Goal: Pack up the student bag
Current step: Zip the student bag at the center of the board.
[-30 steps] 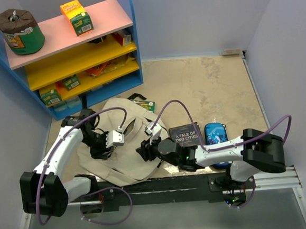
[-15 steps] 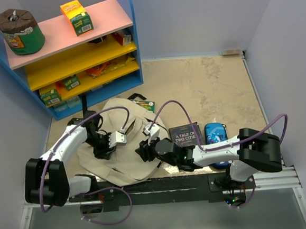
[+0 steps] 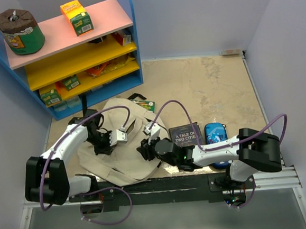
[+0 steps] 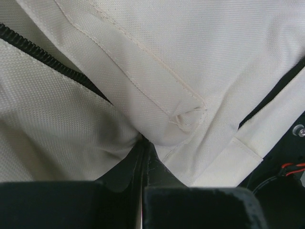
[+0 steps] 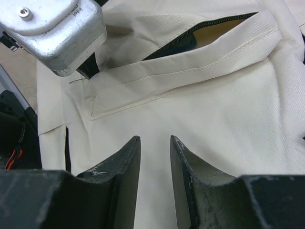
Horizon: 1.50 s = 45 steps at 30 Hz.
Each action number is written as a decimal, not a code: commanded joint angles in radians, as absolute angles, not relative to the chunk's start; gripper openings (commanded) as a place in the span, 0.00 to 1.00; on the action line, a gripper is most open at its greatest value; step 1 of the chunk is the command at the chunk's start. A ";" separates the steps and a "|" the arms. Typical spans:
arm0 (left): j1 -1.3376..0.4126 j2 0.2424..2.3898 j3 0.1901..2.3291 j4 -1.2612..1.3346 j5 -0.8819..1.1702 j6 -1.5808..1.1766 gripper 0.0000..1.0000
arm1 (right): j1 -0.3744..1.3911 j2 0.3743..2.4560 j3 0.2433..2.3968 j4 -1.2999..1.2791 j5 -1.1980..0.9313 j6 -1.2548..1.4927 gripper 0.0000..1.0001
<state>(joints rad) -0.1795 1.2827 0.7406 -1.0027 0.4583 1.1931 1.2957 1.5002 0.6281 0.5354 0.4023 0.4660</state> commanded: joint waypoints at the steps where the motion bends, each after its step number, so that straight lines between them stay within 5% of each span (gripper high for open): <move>1: -0.189 1.267 0.824 -1.032 0.474 1.180 0.00 | 1.301 1.474 0.617 0.568 0.423 0.488 0.32; 12: -0.189 1.204 0.988 -1.118 0.491 1.140 0.00 | 1.330 1.528 0.586 0.601 0.433 0.472 0.27; 18: -0.196 1.213 0.962 -1.043 0.544 1.080 0.00 | 1.350 1.565 0.688 0.594 0.425 0.448 0.53; 25: -0.349 1.241 0.965 -0.933 0.587 0.953 0.00 | 1.384 1.568 0.769 0.577 0.419 0.397 0.69; 37: -0.480 1.374 1.123 -0.844 0.755 0.773 0.00 | 1.493 1.290 0.606 0.336 0.666 0.544 0.76; 45: -0.515 1.367 1.108 -0.822 0.752 0.715 0.00 | 1.503 1.454 0.744 0.265 0.774 0.592 0.78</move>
<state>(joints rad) -0.5045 1.3933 1.0760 -0.8780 0.6769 0.7605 1.4986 1.3689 0.6376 0.3122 0.6739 0.5434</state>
